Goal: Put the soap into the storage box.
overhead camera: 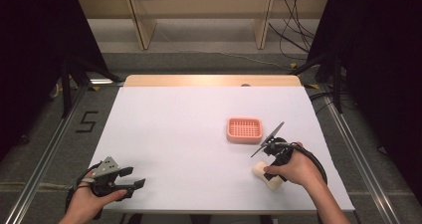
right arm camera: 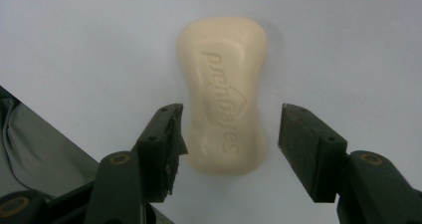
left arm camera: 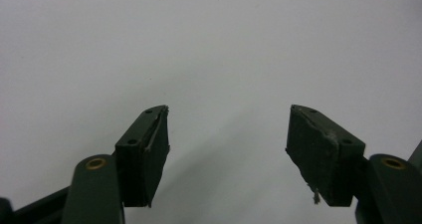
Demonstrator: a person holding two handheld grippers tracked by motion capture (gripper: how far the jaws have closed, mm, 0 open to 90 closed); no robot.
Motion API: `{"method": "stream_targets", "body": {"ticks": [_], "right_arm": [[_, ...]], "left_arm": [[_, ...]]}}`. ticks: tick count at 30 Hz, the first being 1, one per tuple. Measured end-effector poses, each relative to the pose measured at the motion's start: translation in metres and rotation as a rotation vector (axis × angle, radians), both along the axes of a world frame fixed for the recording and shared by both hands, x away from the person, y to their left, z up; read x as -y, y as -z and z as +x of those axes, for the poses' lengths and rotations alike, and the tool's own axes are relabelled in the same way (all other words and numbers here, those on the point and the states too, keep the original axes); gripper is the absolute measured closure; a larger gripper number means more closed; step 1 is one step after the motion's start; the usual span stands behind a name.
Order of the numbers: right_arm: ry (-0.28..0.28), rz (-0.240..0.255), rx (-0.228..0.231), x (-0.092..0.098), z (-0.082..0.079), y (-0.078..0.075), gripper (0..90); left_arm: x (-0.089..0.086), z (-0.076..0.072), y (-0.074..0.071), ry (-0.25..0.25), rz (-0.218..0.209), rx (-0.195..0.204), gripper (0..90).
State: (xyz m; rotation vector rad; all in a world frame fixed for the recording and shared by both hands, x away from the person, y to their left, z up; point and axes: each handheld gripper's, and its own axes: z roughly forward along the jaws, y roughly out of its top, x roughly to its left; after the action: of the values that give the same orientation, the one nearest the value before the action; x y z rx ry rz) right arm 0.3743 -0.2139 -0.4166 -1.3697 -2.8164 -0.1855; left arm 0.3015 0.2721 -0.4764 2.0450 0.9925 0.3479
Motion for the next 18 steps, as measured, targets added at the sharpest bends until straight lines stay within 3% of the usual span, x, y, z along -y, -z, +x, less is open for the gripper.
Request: {"method": "stream_targets", "body": {"ticks": [4,6,8,12,13,14,17,18], "right_arm": [[0.007,-0.007,-0.009,-0.004,0.001,0.003,43.1],[-0.023,-0.008,-0.005,-0.004,0.004,0.005,43.1],[0.002,-0.013,-0.021,-0.006,0.004,0.005,43.1],[0.005,-0.023,-0.033,-0.009,0.006,0.008,43.1],[-0.016,-0.029,-0.029,-0.008,0.008,0.01,43.1],[0.019,-0.04,-0.043,-0.011,0.008,0.011,43.0],[-0.005,-0.042,-0.043,-0.011,0.01,0.013,42.9],[0.009,-0.052,-0.056,-0.013,0.011,0.014,42.9]], "left_arm": [[0.002,-0.001,0.001,-0.015,-0.023,-0.003,32.6],[0.001,-0.001,0.001,-0.011,-0.027,-0.001,32.6],[0.001,-0.001,0.001,-0.011,-0.029,-0.001,32.6],[0.001,-0.001,0.0,-0.014,-0.025,-0.004,32.7],[0.001,-0.001,0.0,-0.015,-0.026,-0.004,32.7],[0.001,-0.001,-0.001,-0.012,-0.034,-0.02,32.6],[0.0,-0.001,-0.001,0.0,-0.014,-0.002,32.7],[0.002,-0.001,0.0,-0.021,-0.047,-0.017,32.7]]}}
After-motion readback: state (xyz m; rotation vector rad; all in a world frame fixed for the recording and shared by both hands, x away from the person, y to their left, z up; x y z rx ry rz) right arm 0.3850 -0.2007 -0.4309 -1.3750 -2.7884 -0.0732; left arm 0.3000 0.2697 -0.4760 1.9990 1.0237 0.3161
